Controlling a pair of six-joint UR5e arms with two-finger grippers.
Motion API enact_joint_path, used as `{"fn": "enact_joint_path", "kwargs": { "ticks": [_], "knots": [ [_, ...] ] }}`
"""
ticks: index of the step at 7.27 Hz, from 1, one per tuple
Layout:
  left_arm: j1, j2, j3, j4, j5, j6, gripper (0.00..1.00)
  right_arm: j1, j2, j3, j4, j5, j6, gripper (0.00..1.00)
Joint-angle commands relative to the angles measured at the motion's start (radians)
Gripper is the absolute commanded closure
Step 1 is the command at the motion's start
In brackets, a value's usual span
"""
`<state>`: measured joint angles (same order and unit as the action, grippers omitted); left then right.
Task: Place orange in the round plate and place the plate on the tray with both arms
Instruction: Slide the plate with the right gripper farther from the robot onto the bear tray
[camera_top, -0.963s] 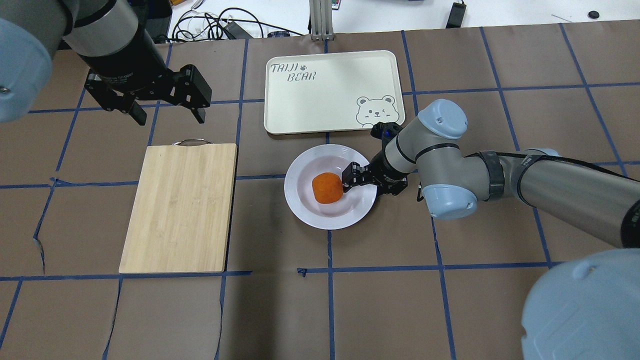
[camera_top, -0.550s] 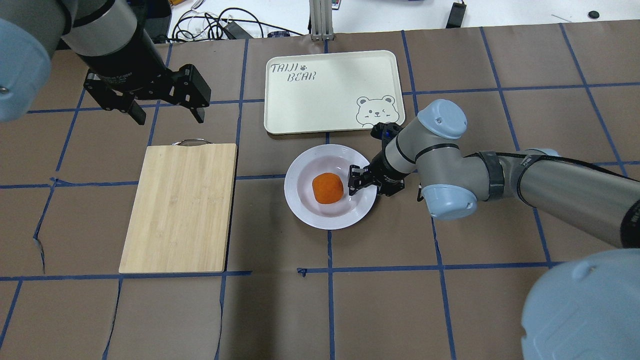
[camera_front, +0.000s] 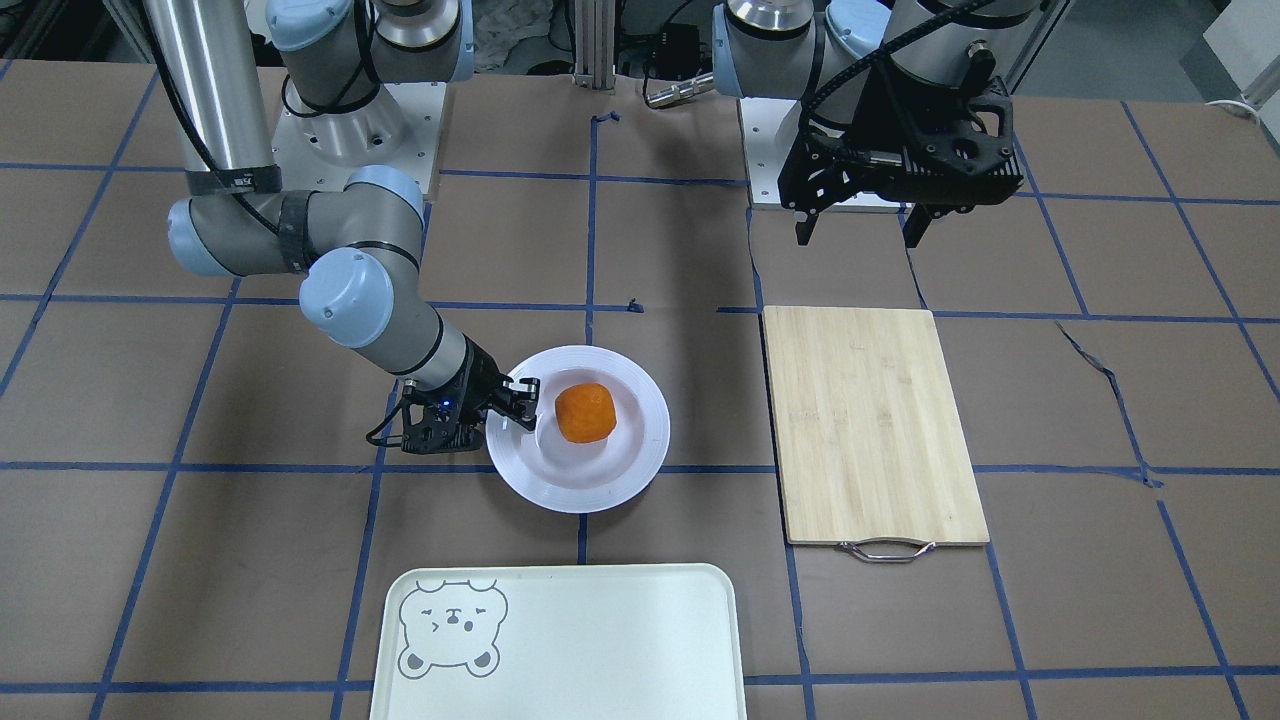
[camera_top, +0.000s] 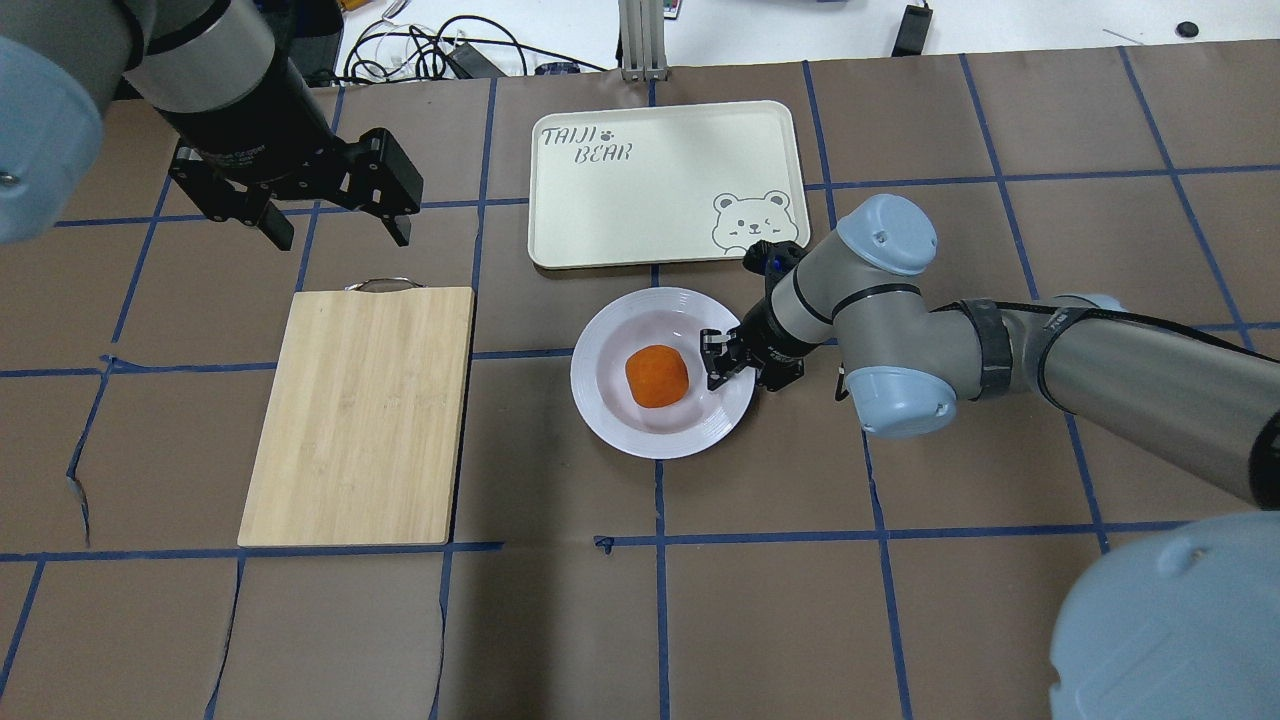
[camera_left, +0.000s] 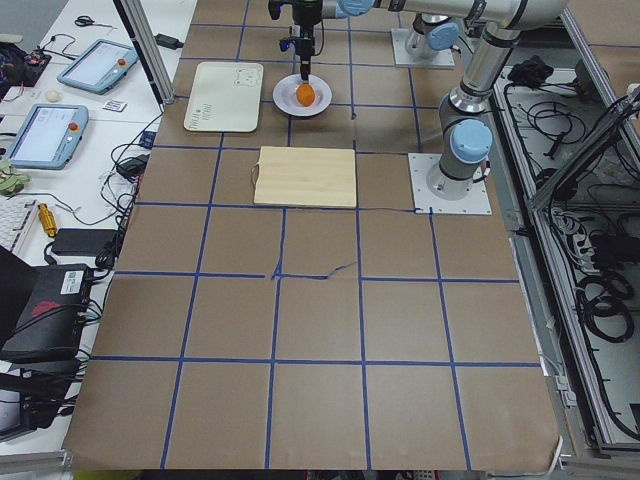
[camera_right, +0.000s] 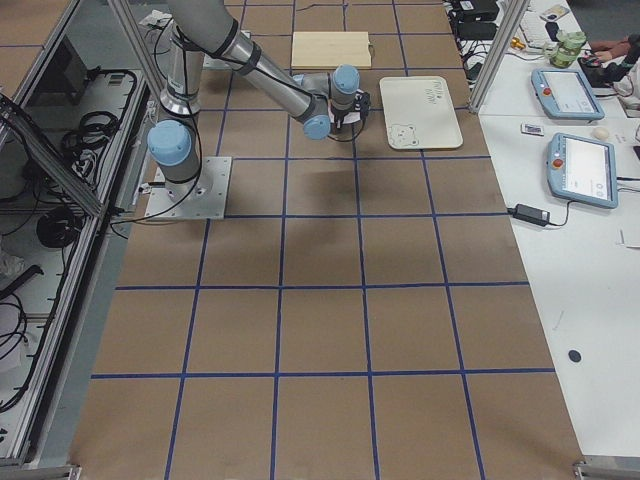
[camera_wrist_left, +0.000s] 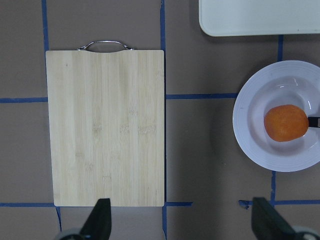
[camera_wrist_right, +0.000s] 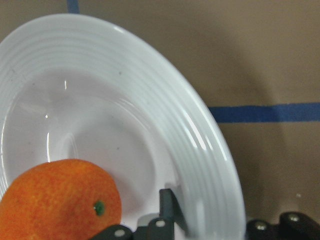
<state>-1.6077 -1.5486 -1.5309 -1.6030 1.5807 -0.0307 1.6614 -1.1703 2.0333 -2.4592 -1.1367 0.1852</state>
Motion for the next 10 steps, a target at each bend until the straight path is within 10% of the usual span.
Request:
{"fn": "enact_joint_path", "kwargs": {
  "ticks": [1,6,10],
  "knots": [
    [-0.001,0.001,0.000,0.000,-0.001,0.000,0.00,-0.009,-0.005,-0.039,-0.003,0.009,0.003,0.97],
    [-0.001,-0.001,0.000,0.000,-0.002,0.000,0.00,-0.054,0.047,-0.328,0.131,0.055,0.143,0.96],
    [-0.001,-0.002,0.000,0.000,-0.004,0.000,0.00,-0.074,0.381,-0.708,0.131,0.067,0.163,0.94]
  ]
}}
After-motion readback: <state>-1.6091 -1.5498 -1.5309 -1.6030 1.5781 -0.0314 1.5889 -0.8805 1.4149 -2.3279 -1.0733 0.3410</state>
